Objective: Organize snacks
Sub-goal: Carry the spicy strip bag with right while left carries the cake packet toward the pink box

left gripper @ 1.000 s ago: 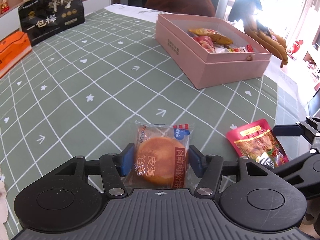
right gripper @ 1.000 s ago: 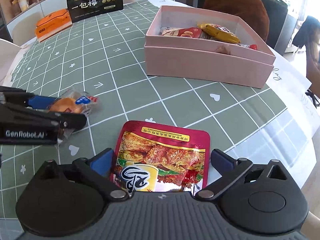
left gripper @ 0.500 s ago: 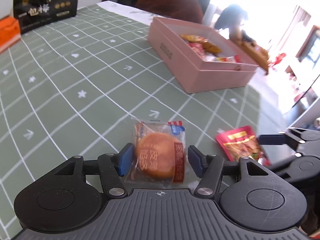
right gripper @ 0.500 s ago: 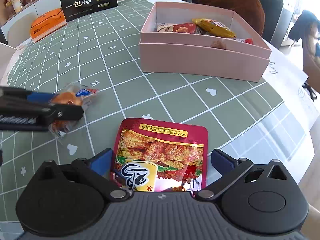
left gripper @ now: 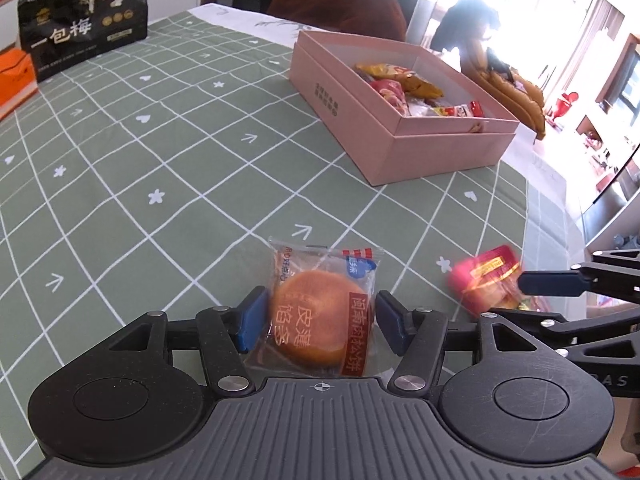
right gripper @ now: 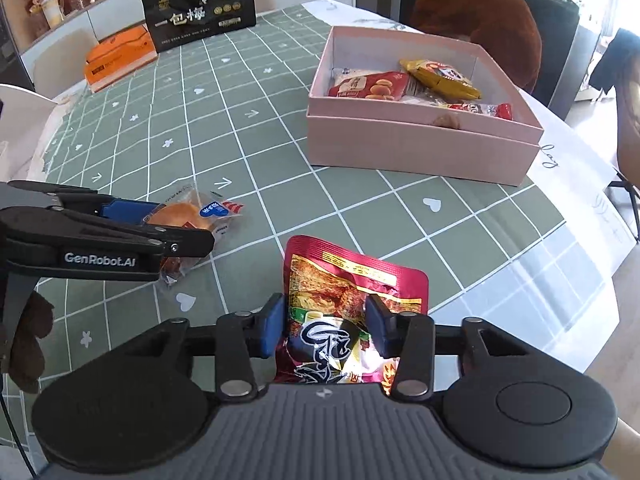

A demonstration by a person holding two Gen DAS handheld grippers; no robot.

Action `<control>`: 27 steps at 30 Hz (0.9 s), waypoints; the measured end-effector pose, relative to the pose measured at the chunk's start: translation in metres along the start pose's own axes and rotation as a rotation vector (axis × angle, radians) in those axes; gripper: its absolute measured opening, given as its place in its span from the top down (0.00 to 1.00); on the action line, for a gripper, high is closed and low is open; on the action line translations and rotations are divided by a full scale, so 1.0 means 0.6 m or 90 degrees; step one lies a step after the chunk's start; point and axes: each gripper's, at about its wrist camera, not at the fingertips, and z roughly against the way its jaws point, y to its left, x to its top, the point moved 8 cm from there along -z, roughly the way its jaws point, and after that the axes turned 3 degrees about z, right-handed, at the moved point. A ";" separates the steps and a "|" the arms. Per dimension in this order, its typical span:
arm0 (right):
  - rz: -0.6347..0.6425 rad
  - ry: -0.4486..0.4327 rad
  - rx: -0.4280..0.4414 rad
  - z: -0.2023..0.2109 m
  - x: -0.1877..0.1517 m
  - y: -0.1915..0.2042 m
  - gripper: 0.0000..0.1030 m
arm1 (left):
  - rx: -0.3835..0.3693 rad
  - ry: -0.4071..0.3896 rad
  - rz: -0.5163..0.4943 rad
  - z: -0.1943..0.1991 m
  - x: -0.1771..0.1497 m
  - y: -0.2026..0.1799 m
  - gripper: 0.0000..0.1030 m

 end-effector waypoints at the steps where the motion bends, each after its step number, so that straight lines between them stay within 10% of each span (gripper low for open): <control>1: 0.000 -0.005 0.003 0.003 -0.002 -0.003 0.51 | 0.000 -0.002 0.000 0.001 -0.001 0.000 0.38; 3: -0.002 -0.004 -0.004 0.001 -0.009 -0.011 0.26 | 0.003 -0.004 -0.001 0.002 -0.003 0.000 0.38; 16: -0.059 -0.003 -0.056 -0.022 -0.046 -0.048 0.06 | 0.003 -0.022 -0.006 0.006 -0.009 -0.001 0.38; 22: -0.053 0.024 -0.045 -0.011 -0.037 -0.036 0.27 | -0.009 -0.022 0.006 0.010 -0.011 0.004 0.38; 24: -0.041 0.012 -0.030 0.005 -0.029 -0.028 0.54 | -0.012 -0.018 0.010 0.013 -0.012 0.005 0.40; 27: -0.030 0.003 -0.023 0.025 -0.022 -0.022 0.62 | -0.017 -0.009 0.017 0.015 -0.013 0.004 0.40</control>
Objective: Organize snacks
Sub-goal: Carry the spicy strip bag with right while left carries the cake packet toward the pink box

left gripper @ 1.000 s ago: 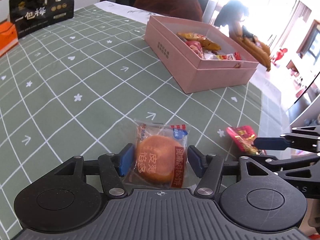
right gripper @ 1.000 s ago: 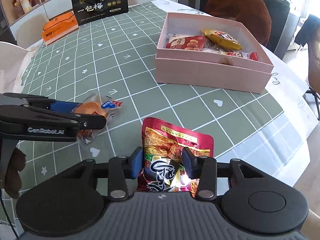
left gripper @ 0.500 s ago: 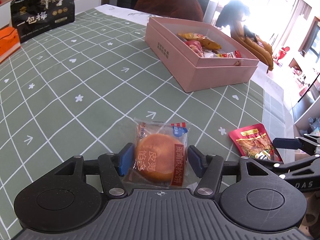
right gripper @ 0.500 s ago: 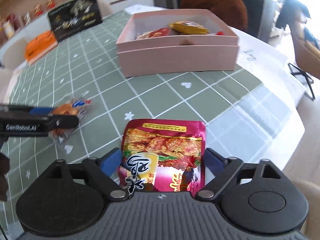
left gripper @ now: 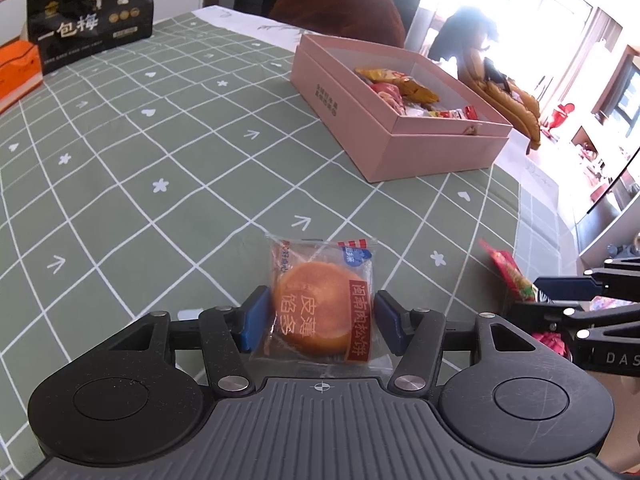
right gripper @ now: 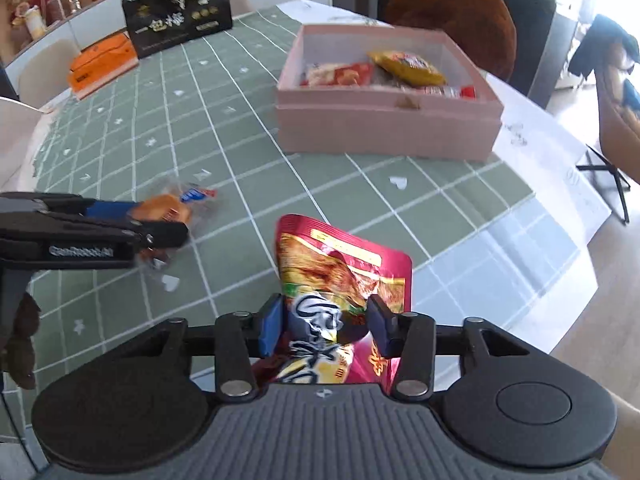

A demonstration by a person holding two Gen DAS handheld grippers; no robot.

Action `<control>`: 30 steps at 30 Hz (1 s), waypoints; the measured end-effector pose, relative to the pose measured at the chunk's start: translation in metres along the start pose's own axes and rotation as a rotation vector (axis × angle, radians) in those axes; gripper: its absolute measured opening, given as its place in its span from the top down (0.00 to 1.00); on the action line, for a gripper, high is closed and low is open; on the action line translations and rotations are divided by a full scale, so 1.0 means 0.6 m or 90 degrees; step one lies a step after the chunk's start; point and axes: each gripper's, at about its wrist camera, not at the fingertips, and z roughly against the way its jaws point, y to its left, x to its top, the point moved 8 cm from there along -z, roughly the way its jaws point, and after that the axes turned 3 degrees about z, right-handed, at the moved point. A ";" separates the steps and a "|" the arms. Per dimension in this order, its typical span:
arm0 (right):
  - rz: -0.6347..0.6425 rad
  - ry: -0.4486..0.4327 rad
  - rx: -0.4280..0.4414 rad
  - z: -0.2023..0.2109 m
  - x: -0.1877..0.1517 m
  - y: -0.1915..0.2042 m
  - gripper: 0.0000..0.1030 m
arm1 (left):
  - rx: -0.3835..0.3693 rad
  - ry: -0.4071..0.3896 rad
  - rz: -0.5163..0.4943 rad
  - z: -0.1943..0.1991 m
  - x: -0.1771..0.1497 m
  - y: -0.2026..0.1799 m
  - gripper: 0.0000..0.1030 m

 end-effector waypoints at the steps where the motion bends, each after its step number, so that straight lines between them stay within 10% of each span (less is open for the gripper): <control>1: 0.003 -0.002 -0.002 0.003 0.001 0.000 0.63 | -0.003 0.002 -0.001 0.001 -0.001 -0.001 0.40; 4: 0.002 -0.009 0.008 0.008 0.001 -0.002 0.60 | -0.005 0.003 -0.005 0.002 -0.005 -0.002 0.40; 8: -0.017 -0.004 0.002 0.003 -0.012 -0.019 0.27 | 0.001 0.000 -0.004 0.003 -0.007 -0.004 0.40; 21: -0.079 0.038 -0.049 -0.033 -0.053 -0.032 0.02 | 0.030 -0.013 -0.016 0.001 -0.009 -0.013 0.40; 30: 0.001 0.066 -0.015 -0.030 -0.055 -0.021 0.07 | 0.033 -0.007 0.000 0.005 -0.012 -0.014 0.40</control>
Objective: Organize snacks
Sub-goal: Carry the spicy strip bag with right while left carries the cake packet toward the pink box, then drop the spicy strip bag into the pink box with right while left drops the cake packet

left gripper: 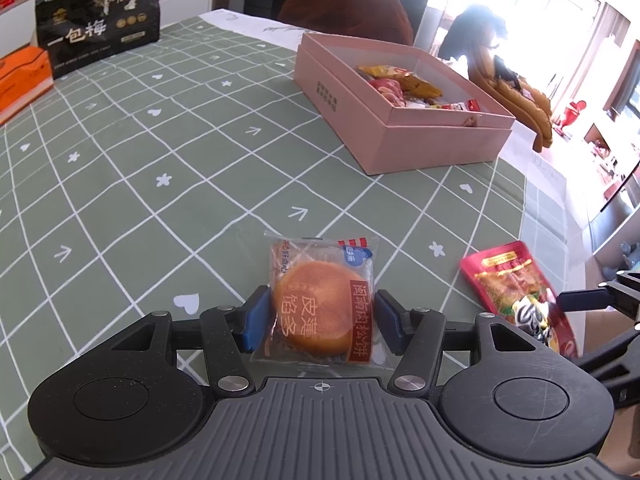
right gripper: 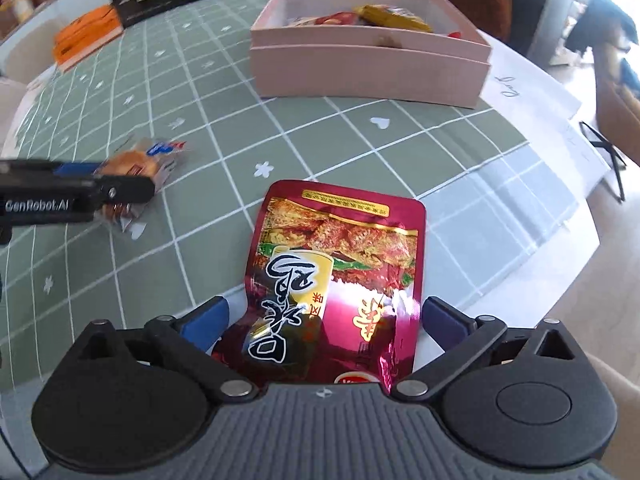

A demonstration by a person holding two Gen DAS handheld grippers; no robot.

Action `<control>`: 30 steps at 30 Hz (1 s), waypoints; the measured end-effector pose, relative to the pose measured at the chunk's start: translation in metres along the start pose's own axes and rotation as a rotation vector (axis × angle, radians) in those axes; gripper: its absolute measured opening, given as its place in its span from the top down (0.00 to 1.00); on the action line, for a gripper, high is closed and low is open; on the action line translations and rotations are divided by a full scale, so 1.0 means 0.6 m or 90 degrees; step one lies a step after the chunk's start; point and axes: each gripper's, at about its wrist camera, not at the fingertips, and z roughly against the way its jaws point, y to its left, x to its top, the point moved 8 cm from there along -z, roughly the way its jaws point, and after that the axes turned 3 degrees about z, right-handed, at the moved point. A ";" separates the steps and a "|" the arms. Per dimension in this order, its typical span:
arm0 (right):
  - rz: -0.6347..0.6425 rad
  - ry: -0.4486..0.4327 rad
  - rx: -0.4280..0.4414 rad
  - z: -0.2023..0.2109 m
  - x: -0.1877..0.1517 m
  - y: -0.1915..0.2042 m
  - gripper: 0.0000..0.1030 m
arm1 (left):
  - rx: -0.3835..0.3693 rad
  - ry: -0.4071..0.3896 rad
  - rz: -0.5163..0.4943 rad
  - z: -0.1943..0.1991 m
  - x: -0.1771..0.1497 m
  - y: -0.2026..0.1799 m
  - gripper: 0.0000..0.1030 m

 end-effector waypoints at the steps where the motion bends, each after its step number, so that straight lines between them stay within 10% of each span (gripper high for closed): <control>1: 0.004 0.003 0.002 0.004 0.003 -0.001 0.12 | -0.003 0.003 0.006 0.001 0.000 0.000 0.40; 6: -0.003 0.006 0.026 0.025 0.015 -0.014 0.37 | -0.028 0.021 0.030 0.004 -0.004 -0.011 0.40; 16: -0.015 -0.034 0.019 0.052 0.038 -0.036 0.41 | -0.082 0.017 0.023 0.023 0.008 -0.077 0.41; 30: -0.037 -0.175 -0.020 0.169 0.173 -0.129 0.41 | -0.174 -0.124 0.057 -0.019 0.341 -0.156 0.40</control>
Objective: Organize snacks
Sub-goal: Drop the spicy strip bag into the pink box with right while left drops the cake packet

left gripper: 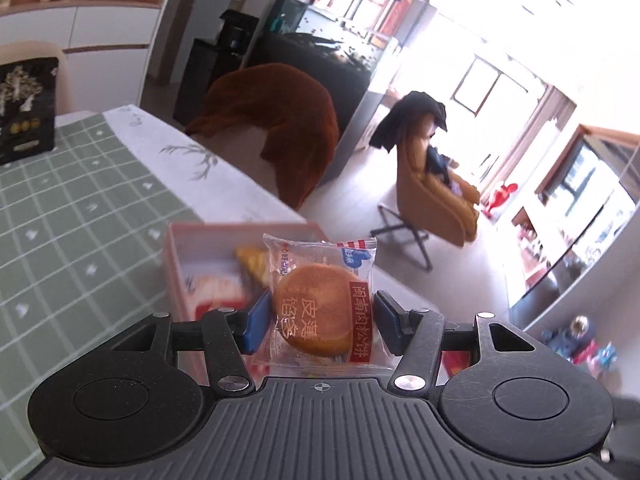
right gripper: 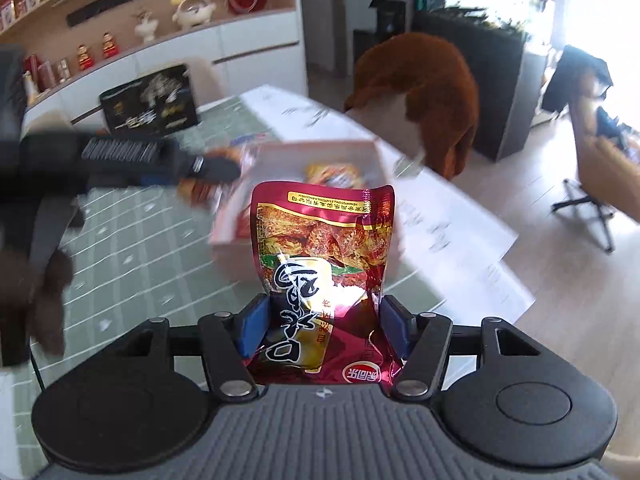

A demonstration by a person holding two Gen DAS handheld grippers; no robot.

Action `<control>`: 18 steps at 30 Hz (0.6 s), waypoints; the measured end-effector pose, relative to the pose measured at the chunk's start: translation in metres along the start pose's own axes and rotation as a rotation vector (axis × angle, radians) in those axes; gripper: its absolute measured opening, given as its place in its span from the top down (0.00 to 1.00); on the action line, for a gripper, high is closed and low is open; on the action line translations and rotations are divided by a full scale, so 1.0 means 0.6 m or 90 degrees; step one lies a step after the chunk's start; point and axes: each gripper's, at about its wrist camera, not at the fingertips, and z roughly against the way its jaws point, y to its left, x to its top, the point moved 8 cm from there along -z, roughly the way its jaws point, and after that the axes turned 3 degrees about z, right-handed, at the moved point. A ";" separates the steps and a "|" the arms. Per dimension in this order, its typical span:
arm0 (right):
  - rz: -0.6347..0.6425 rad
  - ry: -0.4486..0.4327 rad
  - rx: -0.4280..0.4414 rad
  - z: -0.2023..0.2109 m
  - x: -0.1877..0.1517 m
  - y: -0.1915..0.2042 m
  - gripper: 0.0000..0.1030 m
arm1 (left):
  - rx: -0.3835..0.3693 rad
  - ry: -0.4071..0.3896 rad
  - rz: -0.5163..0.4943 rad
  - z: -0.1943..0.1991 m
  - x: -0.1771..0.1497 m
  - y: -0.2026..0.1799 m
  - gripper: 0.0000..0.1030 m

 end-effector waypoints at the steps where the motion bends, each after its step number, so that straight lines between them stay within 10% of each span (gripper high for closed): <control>1: 0.000 -0.006 -0.011 -0.002 0.008 -0.010 0.41 | 0.014 -0.008 -0.017 -0.025 0.012 0.004 0.38; 3: -0.011 -0.011 -0.027 -0.007 0.017 -0.030 0.41 | 0.082 0.045 -0.078 -0.094 0.009 0.019 0.43; 6: -0.034 -0.010 -0.038 -0.016 0.024 -0.061 0.41 | 0.044 0.059 -0.029 -0.135 0.000 0.032 0.43; 13: -0.029 0.008 -0.038 -0.059 0.021 -0.095 0.41 | 0.075 0.013 0.079 -0.059 -0.037 0.093 0.43; 18: -0.035 -0.021 0.026 -0.110 0.121 -0.058 0.40 | 0.113 0.007 0.094 0.013 -0.096 0.118 0.43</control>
